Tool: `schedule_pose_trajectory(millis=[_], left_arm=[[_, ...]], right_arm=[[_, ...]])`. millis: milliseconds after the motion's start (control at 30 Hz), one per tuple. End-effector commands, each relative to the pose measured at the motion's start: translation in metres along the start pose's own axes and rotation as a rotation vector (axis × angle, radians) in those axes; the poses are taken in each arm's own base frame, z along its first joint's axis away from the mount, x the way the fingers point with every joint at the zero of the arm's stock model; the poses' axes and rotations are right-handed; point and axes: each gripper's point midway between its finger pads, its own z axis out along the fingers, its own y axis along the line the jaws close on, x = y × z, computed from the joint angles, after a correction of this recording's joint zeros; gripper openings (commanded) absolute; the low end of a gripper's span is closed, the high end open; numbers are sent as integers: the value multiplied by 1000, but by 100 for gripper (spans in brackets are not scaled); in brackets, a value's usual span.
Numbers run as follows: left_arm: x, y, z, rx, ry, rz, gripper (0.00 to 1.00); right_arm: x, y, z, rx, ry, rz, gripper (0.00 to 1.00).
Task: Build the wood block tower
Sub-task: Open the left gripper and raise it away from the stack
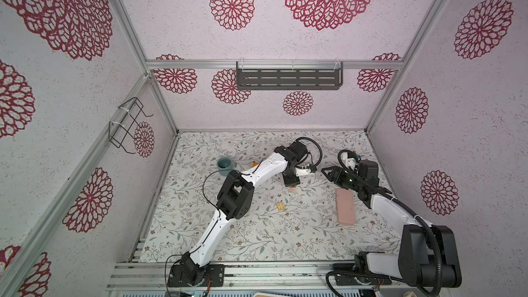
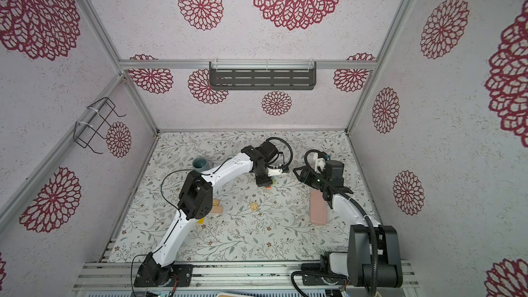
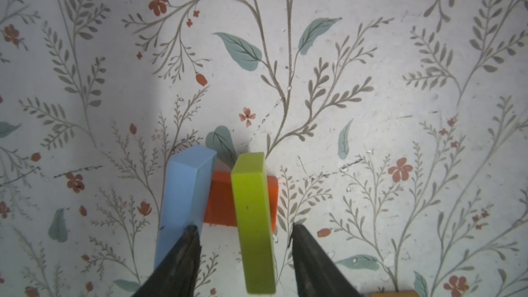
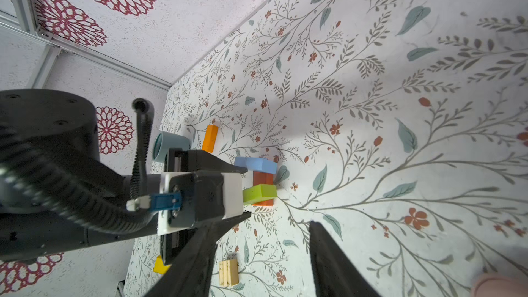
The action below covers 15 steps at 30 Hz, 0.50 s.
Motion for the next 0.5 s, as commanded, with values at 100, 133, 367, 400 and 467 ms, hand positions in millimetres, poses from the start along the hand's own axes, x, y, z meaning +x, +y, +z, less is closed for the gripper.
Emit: schedule_pose_trajectory(millis=[100,133,367,400,467], left_arm=[[-21,14,-62,-108,-91,-6,85],[-23,14,-70,-119,-102,-11,87],[-27,10,-122,-205,-164,-55,95],[-27,9,-130,-220,-177,-64,95],[-24,7,-147,-258,-199,-98,97]], right_arm=[[-9,31,-15,-48,-21,-70,57],[-9,34,-17,-47,-20,-75,57],[-10,55,-37,-44,-29,-93,58],[-10,57,-40,-43,-31,-96,58],[-9,62,-47,-35,-30,-100,59]])
